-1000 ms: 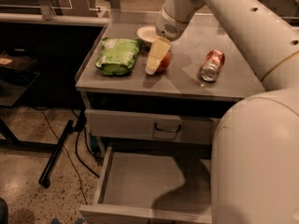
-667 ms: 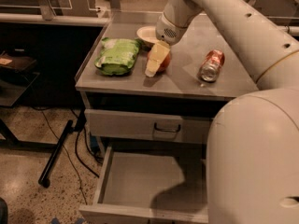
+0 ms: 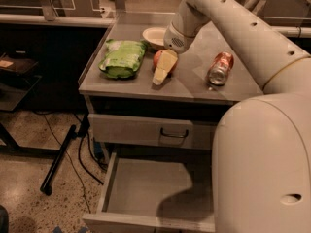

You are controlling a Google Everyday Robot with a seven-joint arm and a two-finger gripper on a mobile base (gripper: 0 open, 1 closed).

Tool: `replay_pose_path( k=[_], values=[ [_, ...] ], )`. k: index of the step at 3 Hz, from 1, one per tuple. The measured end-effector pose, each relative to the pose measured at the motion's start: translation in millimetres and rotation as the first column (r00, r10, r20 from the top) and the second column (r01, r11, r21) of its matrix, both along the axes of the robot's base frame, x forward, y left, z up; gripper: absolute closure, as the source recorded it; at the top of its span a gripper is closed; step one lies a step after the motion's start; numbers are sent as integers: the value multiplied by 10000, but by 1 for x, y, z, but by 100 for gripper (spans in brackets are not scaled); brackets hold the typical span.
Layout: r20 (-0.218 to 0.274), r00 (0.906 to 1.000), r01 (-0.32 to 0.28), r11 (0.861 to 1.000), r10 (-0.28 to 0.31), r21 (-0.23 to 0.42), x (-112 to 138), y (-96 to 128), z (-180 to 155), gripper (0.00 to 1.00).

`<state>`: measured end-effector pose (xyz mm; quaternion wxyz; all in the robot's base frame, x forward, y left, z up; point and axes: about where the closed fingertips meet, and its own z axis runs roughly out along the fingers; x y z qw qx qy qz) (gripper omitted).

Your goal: Place apple into middle drawer

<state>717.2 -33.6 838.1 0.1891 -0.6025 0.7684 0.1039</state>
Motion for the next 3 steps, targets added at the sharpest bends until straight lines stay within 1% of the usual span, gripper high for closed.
replay_pose_path(
  k=[1,3],
  values=[
    [0,10000,0,10000,0,0,0,0,0,19],
    [0,10000,0,10000,0,0,0,0,0,66]
  ],
)
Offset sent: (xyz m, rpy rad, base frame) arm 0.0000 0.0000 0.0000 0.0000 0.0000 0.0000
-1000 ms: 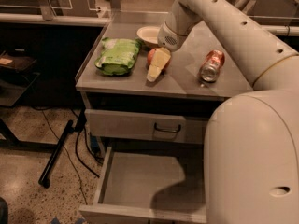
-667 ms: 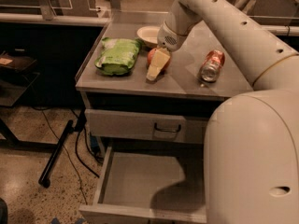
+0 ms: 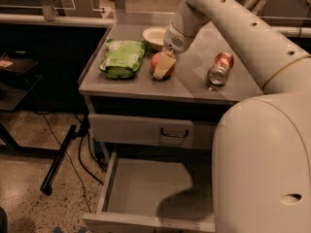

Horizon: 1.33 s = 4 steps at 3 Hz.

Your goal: Place apple into middle drawer

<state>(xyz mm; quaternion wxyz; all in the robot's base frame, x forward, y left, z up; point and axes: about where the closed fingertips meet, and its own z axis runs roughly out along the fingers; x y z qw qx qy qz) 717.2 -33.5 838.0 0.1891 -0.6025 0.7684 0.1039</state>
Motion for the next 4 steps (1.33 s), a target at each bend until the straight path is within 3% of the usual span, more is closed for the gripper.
replay_pose_path(
  k=[1,2,3,4],
  values=[
    [0,10000,0,10000,0,0,0,0,0,89],
    [0,10000,0,10000,0,0,0,0,0,100],
    [-25,10000,-17,9999,18,171,-4,2,0,100],
    [-84,9999,103,9990,-100,429,-23,-1,4,100]
  ],
)
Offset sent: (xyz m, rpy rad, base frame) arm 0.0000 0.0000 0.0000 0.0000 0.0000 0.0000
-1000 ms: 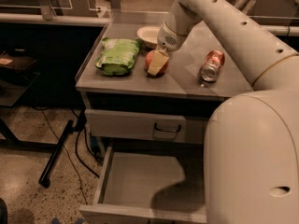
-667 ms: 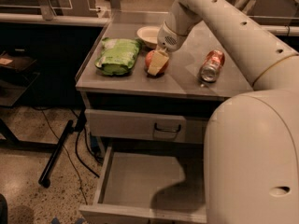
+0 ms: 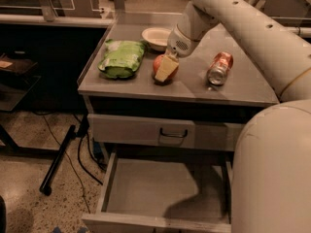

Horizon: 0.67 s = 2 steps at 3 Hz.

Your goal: Place apple into middle drawer

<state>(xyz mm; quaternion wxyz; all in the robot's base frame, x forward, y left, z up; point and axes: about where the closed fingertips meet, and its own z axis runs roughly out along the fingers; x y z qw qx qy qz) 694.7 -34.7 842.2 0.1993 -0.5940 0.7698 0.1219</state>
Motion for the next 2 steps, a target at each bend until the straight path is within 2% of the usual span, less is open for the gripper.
replay_pose_path(
  k=[2],
  values=[
    [-327,9993,190,9977,-169,645,-55,1,4,100]
  ],
)
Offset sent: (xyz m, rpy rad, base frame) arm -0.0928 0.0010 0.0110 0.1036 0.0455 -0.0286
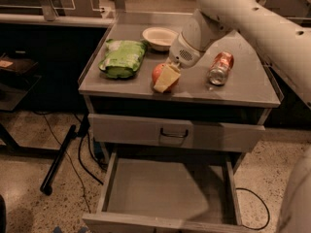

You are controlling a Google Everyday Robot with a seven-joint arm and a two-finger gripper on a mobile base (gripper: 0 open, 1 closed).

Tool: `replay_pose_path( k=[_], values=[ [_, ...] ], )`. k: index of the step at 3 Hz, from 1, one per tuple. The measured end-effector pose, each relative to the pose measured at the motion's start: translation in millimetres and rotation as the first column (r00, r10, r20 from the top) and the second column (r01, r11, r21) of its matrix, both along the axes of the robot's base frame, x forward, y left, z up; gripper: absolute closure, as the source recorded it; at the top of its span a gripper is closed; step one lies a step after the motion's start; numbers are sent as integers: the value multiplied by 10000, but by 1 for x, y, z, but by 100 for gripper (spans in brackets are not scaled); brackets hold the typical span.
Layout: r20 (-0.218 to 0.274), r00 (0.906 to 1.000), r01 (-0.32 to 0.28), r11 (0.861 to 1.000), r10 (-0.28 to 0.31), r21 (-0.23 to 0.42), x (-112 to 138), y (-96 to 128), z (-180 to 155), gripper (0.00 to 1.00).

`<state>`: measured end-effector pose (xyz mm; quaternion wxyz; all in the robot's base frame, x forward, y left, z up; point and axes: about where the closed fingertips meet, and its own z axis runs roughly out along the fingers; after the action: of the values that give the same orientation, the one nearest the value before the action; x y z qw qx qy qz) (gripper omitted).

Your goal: Place apple into middle drawer

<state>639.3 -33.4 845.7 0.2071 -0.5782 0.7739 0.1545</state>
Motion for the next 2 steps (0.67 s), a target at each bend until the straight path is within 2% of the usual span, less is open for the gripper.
replay_pose_path(
  k=[1,2],
  values=[
    [-224,9984,-506,9965,522,664,-42,10,3,100],
    [-180,9982,-566,9966,577,596,-44,12,4,100]
  ],
)
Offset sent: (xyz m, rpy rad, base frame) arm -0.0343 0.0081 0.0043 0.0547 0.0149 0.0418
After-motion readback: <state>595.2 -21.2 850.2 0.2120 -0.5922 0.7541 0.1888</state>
